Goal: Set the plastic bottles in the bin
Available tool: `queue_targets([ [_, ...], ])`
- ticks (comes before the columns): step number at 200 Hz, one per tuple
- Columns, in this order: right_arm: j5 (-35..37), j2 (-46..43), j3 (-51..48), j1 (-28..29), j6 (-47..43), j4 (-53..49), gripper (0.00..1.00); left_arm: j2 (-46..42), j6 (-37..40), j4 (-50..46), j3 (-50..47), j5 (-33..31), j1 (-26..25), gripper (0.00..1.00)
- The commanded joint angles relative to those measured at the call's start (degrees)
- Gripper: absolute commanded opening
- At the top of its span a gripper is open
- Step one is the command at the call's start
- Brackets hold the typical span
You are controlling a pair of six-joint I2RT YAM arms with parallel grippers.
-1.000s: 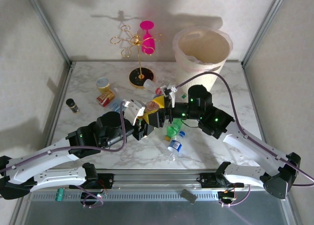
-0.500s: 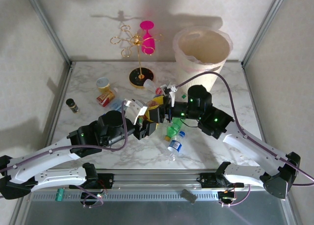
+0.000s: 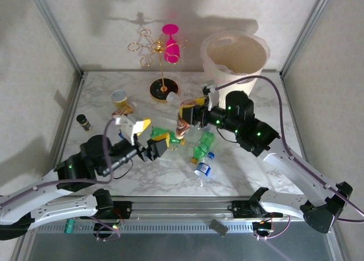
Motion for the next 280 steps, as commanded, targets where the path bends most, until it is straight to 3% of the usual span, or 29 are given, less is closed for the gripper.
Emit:
queue_targets([
  [1, 9.0, 0.4, 6.1, -3.0, -1.7, -2.4, 0.59, -2.5, -4.5, 3.5, -3.7, -10.1, 0.1, 0.92],
  [26, 14.9, 2.2, 12.4, -8.9, -3.7, -3.7, 0.59, -3.0, -13.2, -0.9, -7.3, -22.4, 0.4, 0.92],
  [40, 17.3, 3.5, 15.7, -11.8, -5.2, -2.9, 0.59, -1.8, -17.0, -4.0, -8.3, -24.6, 1.1, 0.92],
  [96, 24.2, 14.7, 29.7, -21.4, -10.1, 0.5, 0.6, 1.3, -17.5, -0.2, -11.4, -15.3, 2.4, 0.92],
  [161, 21.8, 34.2, 44.1, -30.0, -4.4, -4.3, 0.6, 7.1, -14.0, -1.0, -6.5, -8.8, 2.9, 0.9],
  [251, 15.8, 48.1, 46.6, -32.3, -0.4, -8.8, 0.66, 7.3, -12.9, -3.0, -5.4, -6.4, 3.1, 0.89],
  [280, 13.6, 51.9, 49.0, -32.2, 0.6, -10.5, 0.75, 6.7, -13.7, -3.9, -5.6, -6.9, 3.3, 0.9],
])
